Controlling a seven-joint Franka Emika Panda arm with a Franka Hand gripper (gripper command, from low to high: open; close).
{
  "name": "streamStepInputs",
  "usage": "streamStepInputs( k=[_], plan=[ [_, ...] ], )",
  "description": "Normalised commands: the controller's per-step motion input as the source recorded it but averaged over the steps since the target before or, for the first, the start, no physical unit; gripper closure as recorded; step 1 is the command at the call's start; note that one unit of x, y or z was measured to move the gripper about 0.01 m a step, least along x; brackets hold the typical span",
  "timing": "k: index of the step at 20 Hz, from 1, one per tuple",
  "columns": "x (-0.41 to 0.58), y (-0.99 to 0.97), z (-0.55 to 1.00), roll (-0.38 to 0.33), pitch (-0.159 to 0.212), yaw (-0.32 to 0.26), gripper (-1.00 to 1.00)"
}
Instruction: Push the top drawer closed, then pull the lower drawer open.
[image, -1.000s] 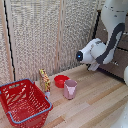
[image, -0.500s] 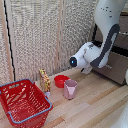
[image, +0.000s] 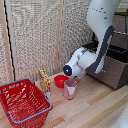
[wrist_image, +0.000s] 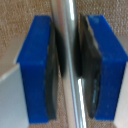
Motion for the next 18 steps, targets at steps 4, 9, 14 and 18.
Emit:
streamStepInputs(
  k=[4, 9, 14, 18],
  plan=[
    [0.159, -0.11, 0.65, -0.014, 0.027, 0.0, -1.0],
    [0.166, 0.0, 0.6, 0.006, 0.021, 0.0, -1.0],
    [0.18, 0.26, 0.04, 0.047, 0.034, 0.002, -1.0],
    [0.189, 0.22, -0.14, -0.045, 0.1, 0.042, -1.0]
  ],
)
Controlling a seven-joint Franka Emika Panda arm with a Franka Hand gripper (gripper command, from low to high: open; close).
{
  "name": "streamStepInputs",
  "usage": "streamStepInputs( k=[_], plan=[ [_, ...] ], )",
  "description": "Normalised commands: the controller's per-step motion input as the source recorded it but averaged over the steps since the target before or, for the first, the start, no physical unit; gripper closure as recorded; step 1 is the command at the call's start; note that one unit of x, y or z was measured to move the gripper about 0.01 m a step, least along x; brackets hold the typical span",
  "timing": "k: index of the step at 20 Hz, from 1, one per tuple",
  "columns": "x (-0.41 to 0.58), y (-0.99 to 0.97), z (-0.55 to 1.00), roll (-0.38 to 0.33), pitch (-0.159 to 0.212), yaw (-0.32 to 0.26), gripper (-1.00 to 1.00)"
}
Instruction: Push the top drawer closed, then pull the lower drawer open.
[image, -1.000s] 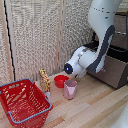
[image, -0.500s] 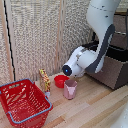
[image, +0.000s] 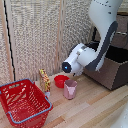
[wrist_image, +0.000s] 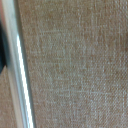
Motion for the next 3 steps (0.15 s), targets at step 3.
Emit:
streamStepInputs(
  k=[3],
  plan=[
    [0.107, 0.15, -0.04, -0.028, 0.13, 0.084, -1.0]
  ],
)
